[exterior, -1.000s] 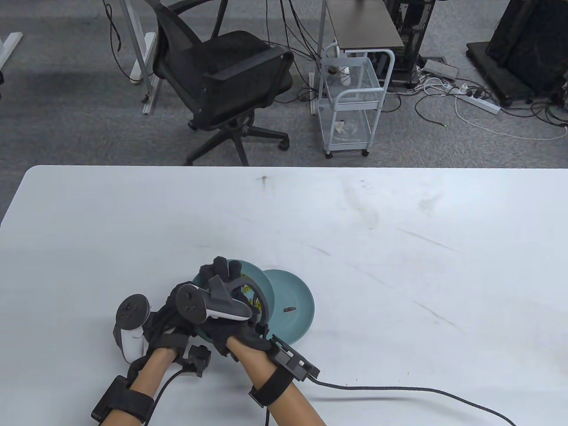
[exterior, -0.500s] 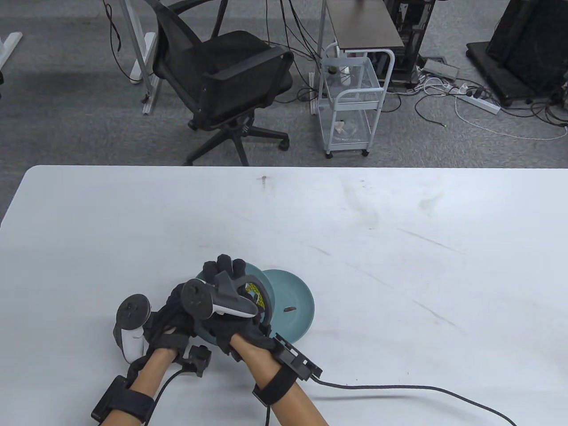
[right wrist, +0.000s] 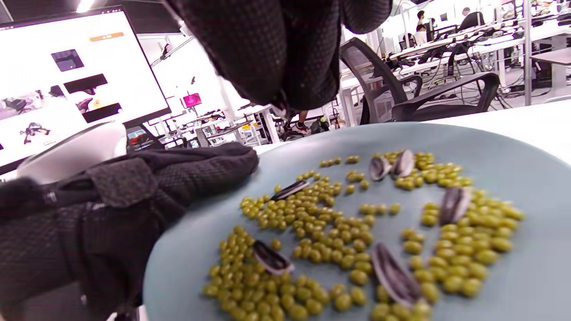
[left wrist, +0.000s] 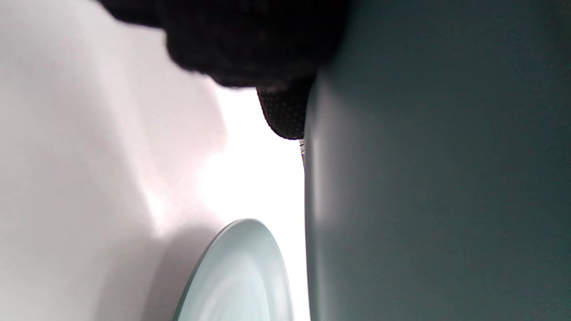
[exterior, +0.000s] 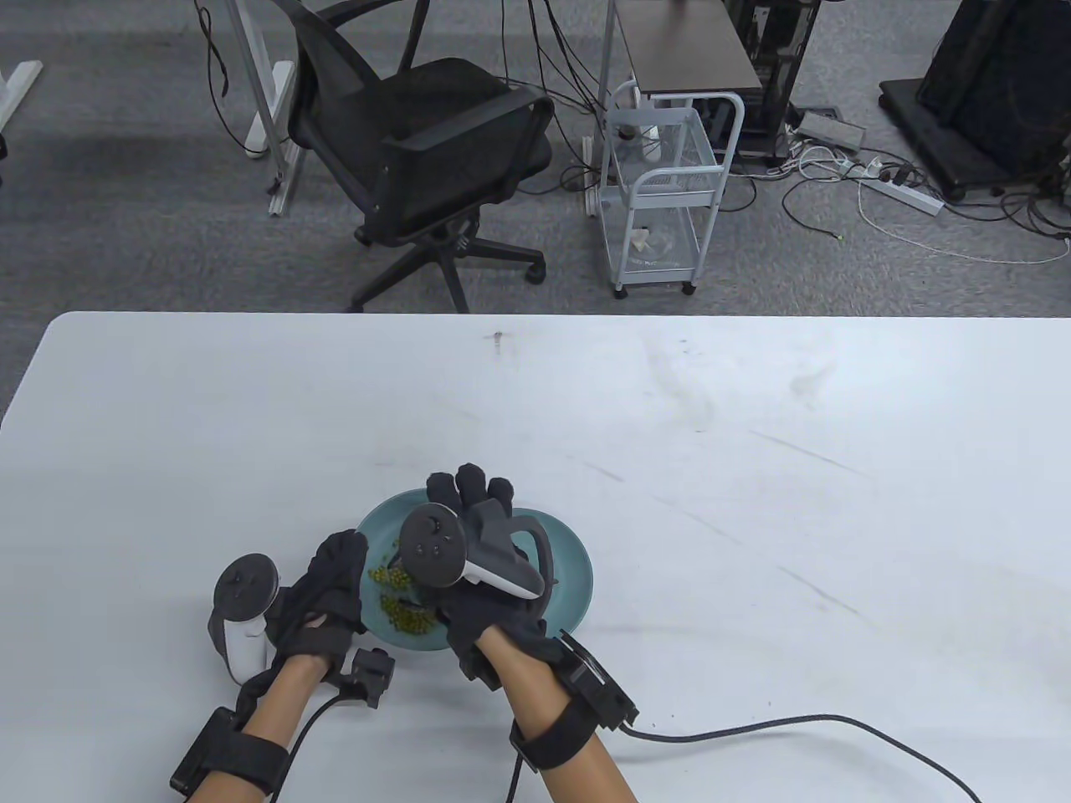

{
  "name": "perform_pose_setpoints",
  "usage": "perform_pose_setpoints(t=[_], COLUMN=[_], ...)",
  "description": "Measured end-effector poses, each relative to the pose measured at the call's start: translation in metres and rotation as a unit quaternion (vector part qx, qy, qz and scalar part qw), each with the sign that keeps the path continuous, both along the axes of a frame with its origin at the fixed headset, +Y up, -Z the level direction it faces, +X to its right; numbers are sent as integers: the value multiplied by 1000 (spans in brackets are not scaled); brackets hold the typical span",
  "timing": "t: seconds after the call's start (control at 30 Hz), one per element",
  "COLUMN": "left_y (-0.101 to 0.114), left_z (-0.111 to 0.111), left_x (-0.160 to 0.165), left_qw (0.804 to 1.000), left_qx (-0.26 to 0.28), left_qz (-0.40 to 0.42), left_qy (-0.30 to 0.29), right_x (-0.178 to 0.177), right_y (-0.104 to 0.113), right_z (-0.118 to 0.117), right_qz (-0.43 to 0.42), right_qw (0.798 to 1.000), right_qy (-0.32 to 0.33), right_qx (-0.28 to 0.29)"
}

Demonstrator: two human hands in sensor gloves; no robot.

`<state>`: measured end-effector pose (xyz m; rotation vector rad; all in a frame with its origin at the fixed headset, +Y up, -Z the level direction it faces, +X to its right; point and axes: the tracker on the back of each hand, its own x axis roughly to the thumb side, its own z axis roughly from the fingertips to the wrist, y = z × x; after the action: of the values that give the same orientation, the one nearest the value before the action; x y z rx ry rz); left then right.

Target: Pick sunflower seeds with hand pinch into plate

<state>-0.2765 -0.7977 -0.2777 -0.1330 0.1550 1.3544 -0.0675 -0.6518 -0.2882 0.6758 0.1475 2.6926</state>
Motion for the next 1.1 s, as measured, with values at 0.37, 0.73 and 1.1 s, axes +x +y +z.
perform_pose_setpoints(t=[0.37, 0.73, 1.1], left_y=[0, -3, -4], left_z=[-1, -5, -7], left_x=[-5, -11, -12], left_qw=[1000, 1000, 1000], left_qx=[0, -3, -5], left_qz=[-2, 6, 14], left_qy=[5, 11, 14], right_x=[56, 95, 93], right_y=[-2, -73, -90], right_z=[4, -1, -6], right_qz=[12, 41, 64], right_qw=[999, 993, 991], right_qy=[-51, -89, -89], right_qx=[3, -59, -82])
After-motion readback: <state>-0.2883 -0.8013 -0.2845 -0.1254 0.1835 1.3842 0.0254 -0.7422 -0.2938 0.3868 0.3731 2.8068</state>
